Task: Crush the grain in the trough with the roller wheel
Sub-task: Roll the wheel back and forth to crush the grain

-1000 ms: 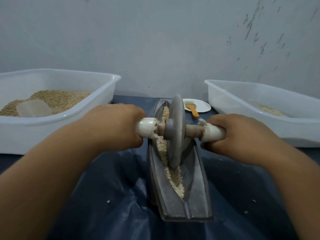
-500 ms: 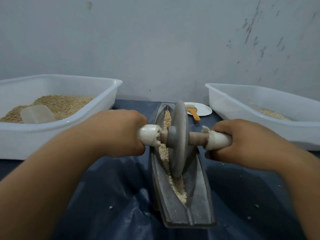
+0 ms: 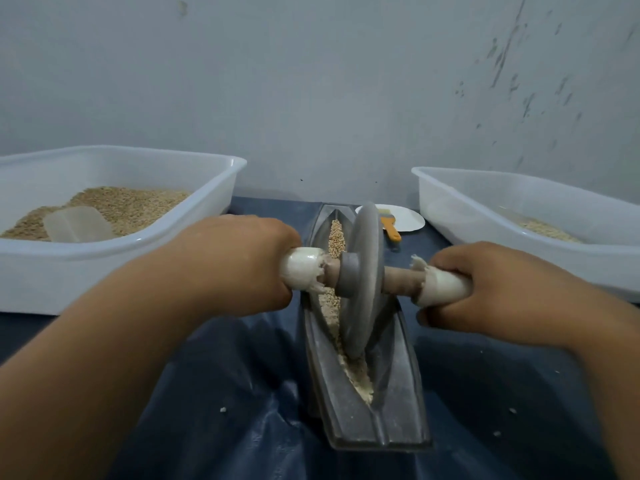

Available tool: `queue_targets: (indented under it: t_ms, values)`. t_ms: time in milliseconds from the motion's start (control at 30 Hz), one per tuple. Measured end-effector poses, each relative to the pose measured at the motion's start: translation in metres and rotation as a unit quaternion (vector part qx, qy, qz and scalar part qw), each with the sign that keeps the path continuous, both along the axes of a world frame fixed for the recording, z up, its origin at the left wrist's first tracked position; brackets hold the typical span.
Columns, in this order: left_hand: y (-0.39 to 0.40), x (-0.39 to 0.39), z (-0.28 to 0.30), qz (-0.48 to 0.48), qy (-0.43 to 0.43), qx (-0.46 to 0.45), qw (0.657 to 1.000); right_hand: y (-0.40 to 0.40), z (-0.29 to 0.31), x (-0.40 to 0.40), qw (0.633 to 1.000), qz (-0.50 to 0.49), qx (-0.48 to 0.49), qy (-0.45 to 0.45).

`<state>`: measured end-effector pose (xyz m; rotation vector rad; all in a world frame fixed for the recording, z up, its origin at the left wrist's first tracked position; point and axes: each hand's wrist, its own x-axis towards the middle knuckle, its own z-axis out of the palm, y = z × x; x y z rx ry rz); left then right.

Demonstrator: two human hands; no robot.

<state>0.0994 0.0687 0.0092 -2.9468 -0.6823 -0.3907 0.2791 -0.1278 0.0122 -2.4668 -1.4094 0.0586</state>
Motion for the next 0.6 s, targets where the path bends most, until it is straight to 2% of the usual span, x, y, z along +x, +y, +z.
queue_targets:
  t_ms: [67,133,200,333,400,500,600]
  values:
    - [-0.004,-0.005,0.003,-0.008,-0.01,0.024,1.0,-0.009,0.006,0.0,0.995,0.027,-0.036,0.088]
    - [-0.006,-0.008,0.004,-0.016,-0.026,0.047,0.998,-0.013,0.006,-0.001,0.989,0.042,-0.059,0.128]
    - [-0.003,-0.004,0.002,-0.007,-0.028,0.041,0.999,-0.006,0.001,0.003,0.995,0.025,-0.031,0.091]
    - [0.007,0.01,-0.006,0.029,-0.043,0.014,0.999,0.018,-0.011,0.003,0.995,-0.055,0.064,-0.047]
    - [0.01,0.012,-0.009,0.035,-0.056,0.013,0.998,0.02,-0.014,0.001,0.993,-0.062,0.073,-0.075]
    - [0.008,0.008,-0.006,0.019,-0.032,0.0,0.999,0.011,-0.009,0.003,0.997,-0.033,0.047,-0.046]
    - [0.003,-0.002,0.002,-0.002,-0.007,0.0,1.0,-0.002,0.0,0.005,0.999,0.007,-0.01,0.05]
